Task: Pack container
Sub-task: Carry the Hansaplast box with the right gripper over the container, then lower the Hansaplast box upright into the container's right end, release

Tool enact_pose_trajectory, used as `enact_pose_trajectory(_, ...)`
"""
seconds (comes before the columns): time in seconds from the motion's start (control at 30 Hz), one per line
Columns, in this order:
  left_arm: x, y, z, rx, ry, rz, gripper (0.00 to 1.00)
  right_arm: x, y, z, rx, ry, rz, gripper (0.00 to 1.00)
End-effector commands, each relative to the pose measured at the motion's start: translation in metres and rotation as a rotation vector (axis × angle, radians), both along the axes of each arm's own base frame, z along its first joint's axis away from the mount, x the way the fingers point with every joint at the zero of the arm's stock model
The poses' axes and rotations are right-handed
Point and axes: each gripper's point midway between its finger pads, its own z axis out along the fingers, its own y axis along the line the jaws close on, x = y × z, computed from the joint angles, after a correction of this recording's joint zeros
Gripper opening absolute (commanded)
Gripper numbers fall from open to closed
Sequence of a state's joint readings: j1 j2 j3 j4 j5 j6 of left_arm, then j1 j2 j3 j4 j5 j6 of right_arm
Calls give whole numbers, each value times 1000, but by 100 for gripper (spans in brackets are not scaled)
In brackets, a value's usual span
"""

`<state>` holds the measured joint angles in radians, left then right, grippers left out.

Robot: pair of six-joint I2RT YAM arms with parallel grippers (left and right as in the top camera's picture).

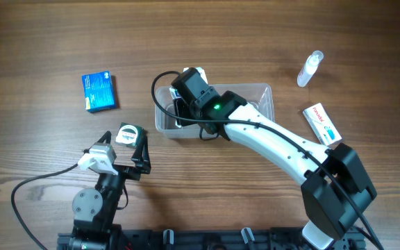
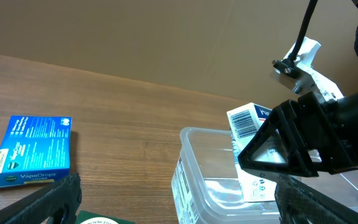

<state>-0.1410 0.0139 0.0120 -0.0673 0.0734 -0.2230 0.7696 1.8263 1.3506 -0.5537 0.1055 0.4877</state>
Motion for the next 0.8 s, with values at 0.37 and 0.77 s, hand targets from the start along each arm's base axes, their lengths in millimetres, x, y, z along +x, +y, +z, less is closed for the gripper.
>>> enact_pose_trajectory(0.37,0,2,-3,6,4,6,100,-2,0,20,18,-24,12,65)
enact_pose_trajectory(0.77,0,2,-3,6,4,6,100,0,-16,63,61,-93,-12,66)
